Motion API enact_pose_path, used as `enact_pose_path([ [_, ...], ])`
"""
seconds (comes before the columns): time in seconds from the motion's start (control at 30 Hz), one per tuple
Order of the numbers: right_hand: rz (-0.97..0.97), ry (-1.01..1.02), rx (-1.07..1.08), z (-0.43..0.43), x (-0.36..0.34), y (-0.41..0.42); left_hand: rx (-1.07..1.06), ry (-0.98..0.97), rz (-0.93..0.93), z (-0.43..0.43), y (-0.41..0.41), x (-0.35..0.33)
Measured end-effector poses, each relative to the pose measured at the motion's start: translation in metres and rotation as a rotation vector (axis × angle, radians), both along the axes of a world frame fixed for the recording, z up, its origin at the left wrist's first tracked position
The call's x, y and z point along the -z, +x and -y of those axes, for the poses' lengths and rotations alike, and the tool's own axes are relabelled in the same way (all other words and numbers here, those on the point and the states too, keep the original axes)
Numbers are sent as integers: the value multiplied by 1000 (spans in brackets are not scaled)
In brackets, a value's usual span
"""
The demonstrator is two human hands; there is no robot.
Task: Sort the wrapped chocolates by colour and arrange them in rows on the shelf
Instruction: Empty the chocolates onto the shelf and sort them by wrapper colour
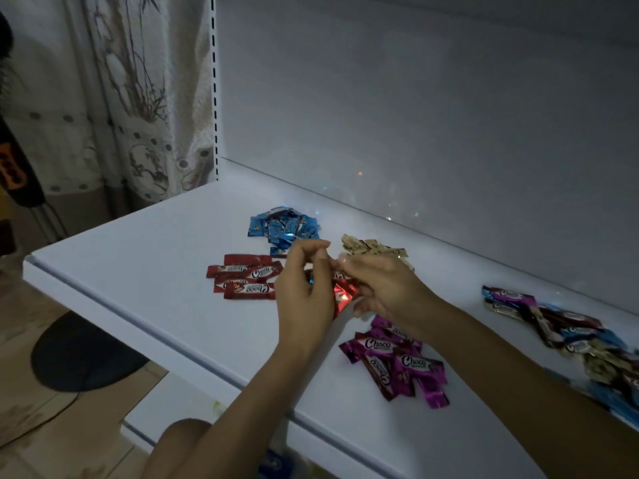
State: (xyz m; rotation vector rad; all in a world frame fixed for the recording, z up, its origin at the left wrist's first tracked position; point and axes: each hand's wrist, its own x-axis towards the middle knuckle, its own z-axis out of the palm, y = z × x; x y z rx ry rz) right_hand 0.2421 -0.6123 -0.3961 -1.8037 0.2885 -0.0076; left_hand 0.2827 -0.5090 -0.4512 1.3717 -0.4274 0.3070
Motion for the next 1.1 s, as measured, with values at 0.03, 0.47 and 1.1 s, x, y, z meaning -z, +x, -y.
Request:
enact_pose_path([
  [0.03,27,-14,0,1,1,-6,5,6,-7,0,1,1],
  [0.47,279,-122,219,-2,9,-42,1,97,-97,2,2,5],
  [1.1,229,159,566,19,4,-10,119,202,-94,2,-1,4],
])
